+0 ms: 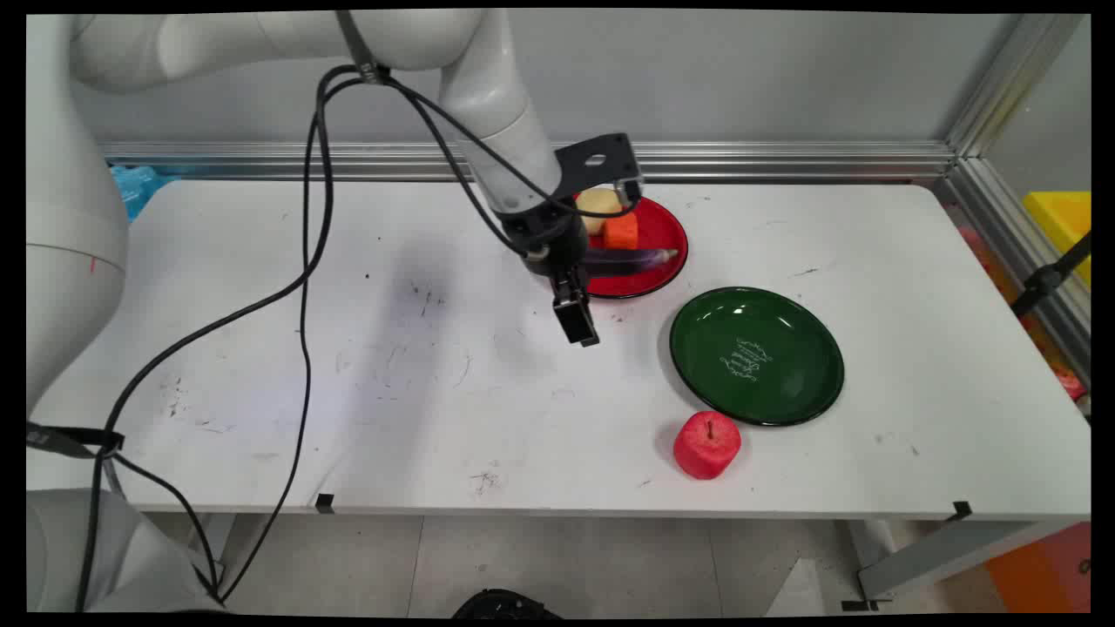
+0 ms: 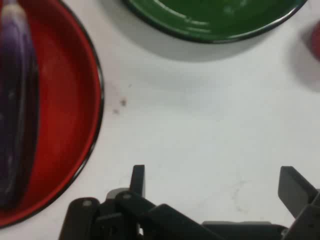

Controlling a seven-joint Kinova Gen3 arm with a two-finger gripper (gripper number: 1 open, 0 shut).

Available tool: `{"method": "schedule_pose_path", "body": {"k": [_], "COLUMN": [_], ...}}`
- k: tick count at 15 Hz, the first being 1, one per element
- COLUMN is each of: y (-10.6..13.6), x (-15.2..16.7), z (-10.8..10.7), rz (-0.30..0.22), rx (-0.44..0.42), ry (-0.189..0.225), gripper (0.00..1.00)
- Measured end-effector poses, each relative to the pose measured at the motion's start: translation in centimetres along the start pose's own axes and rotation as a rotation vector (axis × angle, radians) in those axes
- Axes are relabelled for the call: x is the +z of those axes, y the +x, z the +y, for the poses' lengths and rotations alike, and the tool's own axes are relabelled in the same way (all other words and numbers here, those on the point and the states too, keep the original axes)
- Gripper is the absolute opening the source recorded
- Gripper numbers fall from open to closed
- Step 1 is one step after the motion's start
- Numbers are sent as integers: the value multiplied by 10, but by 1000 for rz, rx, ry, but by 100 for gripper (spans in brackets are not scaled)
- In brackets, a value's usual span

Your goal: Pick up the eggplant from the red plate

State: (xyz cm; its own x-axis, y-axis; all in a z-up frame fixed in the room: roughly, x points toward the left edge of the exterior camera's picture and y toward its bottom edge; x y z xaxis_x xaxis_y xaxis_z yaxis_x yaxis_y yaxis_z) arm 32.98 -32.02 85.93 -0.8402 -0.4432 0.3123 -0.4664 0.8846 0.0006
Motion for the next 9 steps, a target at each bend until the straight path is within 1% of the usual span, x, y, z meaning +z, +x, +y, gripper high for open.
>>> {"method": "schedule_pose_path", "body": {"k": [3, 6, 9], "y": [-7, -6, -1], "x": [0, 4, 11], "z": [-11, -33, -59], "rz": [-8, -2, 9], "rx": [-4, -13, -24], "ry": [43, 90, 118], "gripper": [100, 100, 100]}}
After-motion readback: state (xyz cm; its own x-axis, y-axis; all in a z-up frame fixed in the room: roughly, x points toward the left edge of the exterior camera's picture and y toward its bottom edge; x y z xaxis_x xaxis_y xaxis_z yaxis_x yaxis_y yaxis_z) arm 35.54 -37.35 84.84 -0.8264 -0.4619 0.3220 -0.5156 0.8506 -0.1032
